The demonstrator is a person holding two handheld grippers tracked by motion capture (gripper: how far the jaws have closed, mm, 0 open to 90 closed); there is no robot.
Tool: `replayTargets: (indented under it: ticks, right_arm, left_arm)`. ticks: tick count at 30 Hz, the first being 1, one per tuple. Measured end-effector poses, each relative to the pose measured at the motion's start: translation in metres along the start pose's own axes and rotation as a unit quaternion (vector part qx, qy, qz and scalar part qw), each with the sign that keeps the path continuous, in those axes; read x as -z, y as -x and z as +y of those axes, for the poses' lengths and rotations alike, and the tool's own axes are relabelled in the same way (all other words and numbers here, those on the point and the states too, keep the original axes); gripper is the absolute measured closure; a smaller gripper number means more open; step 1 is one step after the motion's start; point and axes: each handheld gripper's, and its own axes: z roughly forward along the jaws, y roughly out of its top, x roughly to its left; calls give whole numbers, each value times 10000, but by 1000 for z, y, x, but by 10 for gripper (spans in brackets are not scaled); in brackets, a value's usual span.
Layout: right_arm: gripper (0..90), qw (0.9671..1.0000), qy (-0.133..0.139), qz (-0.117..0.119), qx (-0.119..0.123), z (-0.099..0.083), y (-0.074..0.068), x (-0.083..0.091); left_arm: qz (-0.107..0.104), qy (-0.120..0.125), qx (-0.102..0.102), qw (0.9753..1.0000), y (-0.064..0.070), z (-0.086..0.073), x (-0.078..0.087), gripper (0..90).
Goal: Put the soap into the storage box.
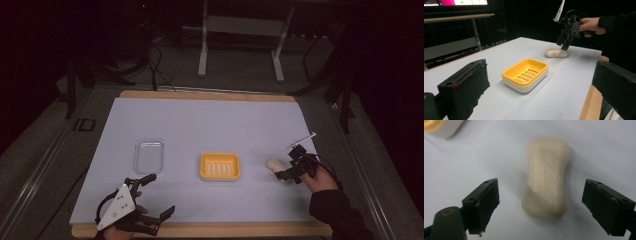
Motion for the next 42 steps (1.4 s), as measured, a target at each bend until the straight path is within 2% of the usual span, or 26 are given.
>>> replayTargets:
  ticks: [2,4,7,9,11,13,16,18,22,25,28,30,32,37,38,42]
  right_arm:
    - [139,9998,145,-53,-80,1,1,0]
    - [137,9996,271,6,-89,3,-1,0]
    - [138,9994,319,-89,-110,6,-1,-2]
    - [139,9994,343,-56,-84,8,-2,-5]
    - [160,9994,337,-27,-61,10,-2,-7]
    - [234,9994,330,43,66,10,-2,-10]
    - [236,9995,298,-35,107,10,-1,-16]
    - [262,9992,323,-197,157,10,-2,-19]
    - [278,9989,230,-396,122,10,-1,-25]
    - [296,9987,194,-451,98,10,-1,-28]
    - [373,9981,20,-590,154,9,-4,-35]
    - [387,9978,-92,-634,158,8,-4,-39]
    - [414,9986,-65,-514,58,8,-2,-39]
    - [452,9988,-64,-470,154,7,-2,-39]
    - [481,9987,-108,-466,169,8,-3,-39]
    - [493,9986,-125,-483,176,9,-4,-38]
  left_arm:
    - [-4,-1,5,10000,0,0,0,8]
    - [-9,-11,0,10000,0,0,0,8]
    - [-15,-14,-3,10000,0,0,0,7]
    - [-13,-18,-5,10000,0,0,-1,8]
    - [-11,-24,-13,10000,0,0,-1,7]
    - [-2,-54,-32,10000,0,0,-1,7]
    - [-15,-46,-26,10000,1,0,-1,7]
    - [-15,-57,-36,10000,1,0,-1,8]
    - [-19,-64,-37,10000,1,0,-1,7]
    - [-21,-65,-38,10000,1,0,-1,7]
    - [-22,-66,-39,10000,1,0,-2,7]
    - [-24,-69,-38,10000,1,-1,-1,8]
    - [-22,-77,-52,10000,1,-1,-2,7]
    - [-34,-105,-67,9999,2,-1,-2,7]
    - [-34,-111,-90,9999,2,-1,-2,8]
    - [-22,-112,-88,9999,1,-1,-2,7]
